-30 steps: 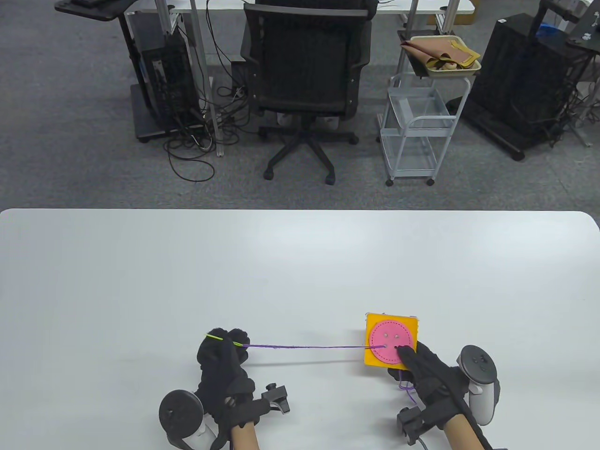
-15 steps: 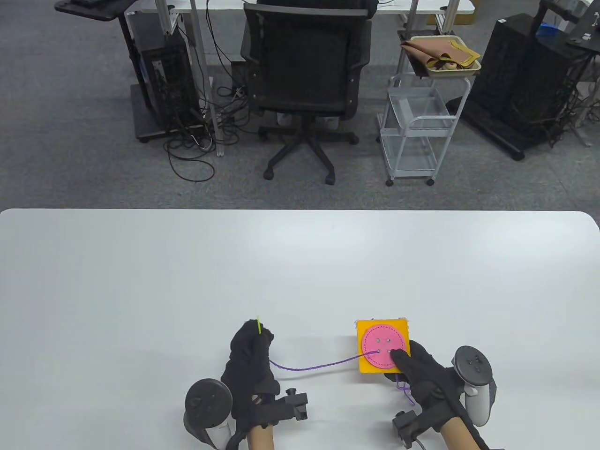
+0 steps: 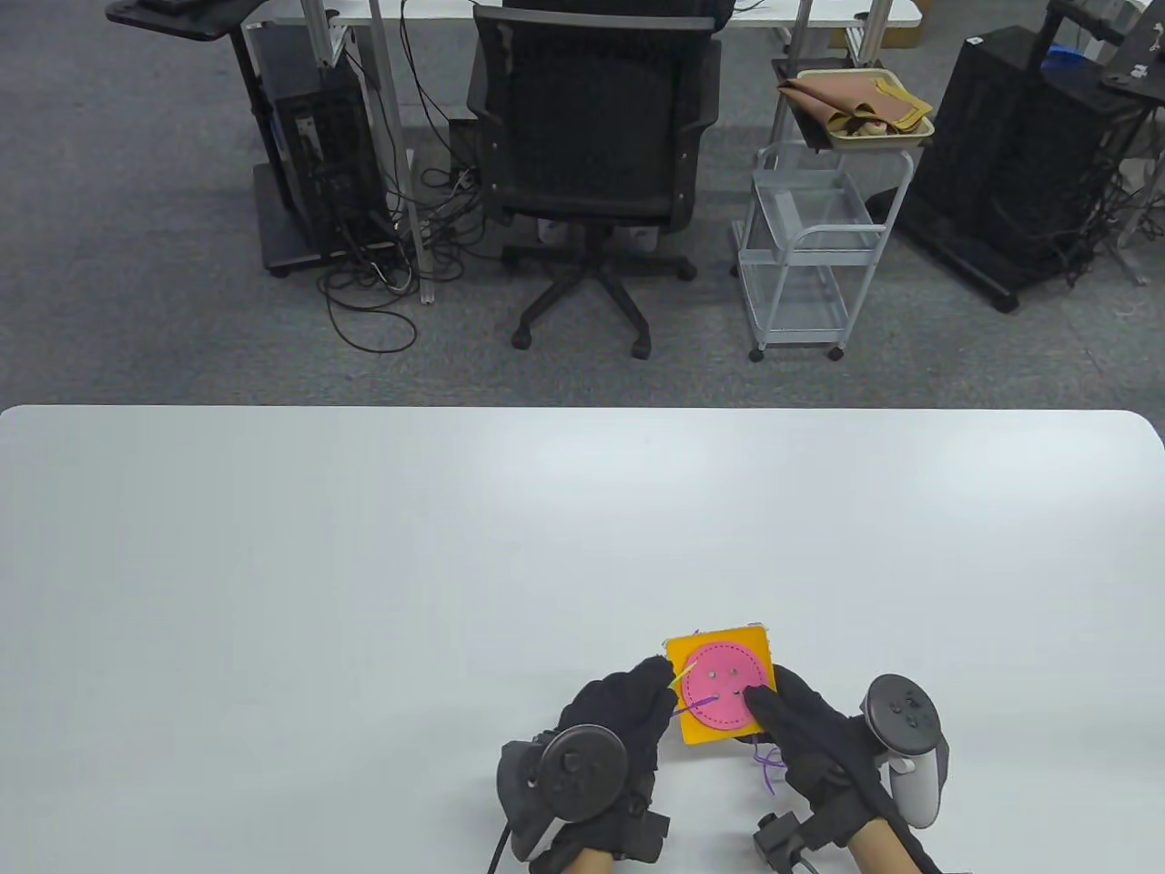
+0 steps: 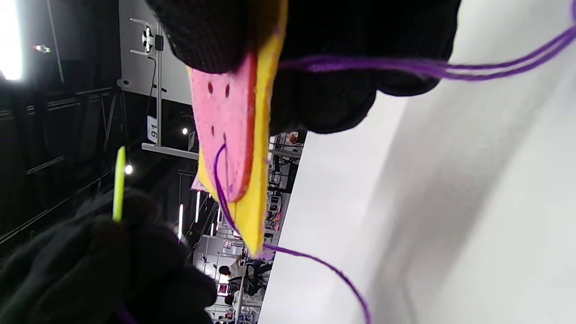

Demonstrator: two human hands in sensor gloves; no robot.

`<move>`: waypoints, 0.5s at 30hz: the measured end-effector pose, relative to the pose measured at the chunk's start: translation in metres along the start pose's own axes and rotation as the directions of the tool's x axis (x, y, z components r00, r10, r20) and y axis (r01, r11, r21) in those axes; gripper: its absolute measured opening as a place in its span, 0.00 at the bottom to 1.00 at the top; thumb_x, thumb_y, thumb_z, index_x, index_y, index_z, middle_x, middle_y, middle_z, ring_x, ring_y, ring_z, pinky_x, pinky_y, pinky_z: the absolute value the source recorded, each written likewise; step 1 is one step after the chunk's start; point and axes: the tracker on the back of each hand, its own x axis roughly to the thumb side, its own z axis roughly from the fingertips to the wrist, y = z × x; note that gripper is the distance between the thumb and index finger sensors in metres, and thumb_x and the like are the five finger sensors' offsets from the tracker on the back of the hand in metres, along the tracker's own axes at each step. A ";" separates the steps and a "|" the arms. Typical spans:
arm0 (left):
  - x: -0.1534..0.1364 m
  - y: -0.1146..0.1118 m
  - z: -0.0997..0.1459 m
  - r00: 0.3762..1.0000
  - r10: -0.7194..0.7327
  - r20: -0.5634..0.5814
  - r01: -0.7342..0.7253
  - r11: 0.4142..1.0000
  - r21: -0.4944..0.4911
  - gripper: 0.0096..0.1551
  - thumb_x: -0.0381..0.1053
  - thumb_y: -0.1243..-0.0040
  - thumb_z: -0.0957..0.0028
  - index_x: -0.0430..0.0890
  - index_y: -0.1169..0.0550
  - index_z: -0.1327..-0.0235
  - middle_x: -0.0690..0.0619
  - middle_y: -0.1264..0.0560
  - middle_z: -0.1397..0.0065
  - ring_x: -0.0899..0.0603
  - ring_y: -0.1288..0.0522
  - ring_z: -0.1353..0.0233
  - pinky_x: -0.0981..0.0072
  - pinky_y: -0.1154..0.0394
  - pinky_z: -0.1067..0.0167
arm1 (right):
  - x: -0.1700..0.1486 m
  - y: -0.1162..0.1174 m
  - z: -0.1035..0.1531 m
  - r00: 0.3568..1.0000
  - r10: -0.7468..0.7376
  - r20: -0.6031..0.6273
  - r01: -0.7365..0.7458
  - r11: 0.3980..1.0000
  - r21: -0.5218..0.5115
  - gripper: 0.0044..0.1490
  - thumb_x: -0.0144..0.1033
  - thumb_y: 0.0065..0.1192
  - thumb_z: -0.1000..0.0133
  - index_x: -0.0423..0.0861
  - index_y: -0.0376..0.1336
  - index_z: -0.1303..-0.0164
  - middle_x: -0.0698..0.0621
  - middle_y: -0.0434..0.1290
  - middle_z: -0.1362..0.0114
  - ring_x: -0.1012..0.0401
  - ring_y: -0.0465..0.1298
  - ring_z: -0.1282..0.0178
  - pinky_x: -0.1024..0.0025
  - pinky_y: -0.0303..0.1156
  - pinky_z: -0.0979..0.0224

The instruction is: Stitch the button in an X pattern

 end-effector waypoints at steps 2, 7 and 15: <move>0.006 -0.007 0.000 0.999 -0.031 0.020 0.032 0.999 -0.041 0.22 0.52 0.33 0.50 0.48 0.20 0.44 0.54 0.14 0.55 0.48 0.14 0.57 0.56 0.18 0.58 | 0.002 0.002 0.001 0.999 0.030 0.016 -0.030 1.000 -0.007 0.27 0.42 0.52 0.40 0.49 0.59 0.30 0.48 0.76 0.41 0.57 0.76 0.43 0.51 0.68 0.27; 0.013 -0.015 0.001 0.996 -0.083 0.037 0.086 0.994 -0.064 0.19 0.51 0.34 0.50 0.48 0.20 0.47 0.54 0.14 0.55 0.48 0.15 0.57 0.55 0.19 0.58 | 0.007 0.007 0.005 0.994 0.091 0.053 -0.090 0.996 -0.016 0.27 0.43 0.52 0.40 0.49 0.59 0.31 0.48 0.76 0.41 0.57 0.76 0.43 0.51 0.68 0.27; 0.017 -0.016 0.002 0.983 -0.180 0.031 0.181 0.982 -0.060 0.19 0.50 0.34 0.49 0.46 0.19 0.48 0.52 0.14 0.56 0.47 0.15 0.58 0.54 0.19 0.59 | 0.009 0.012 0.007 0.984 0.160 0.082 -0.159 0.987 -0.026 0.27 0.43 0.53 0.41 0.49 0.60 0.31 0.48 0.77 0.41 0.56 0.76 0.43 0.51 0.68 0.27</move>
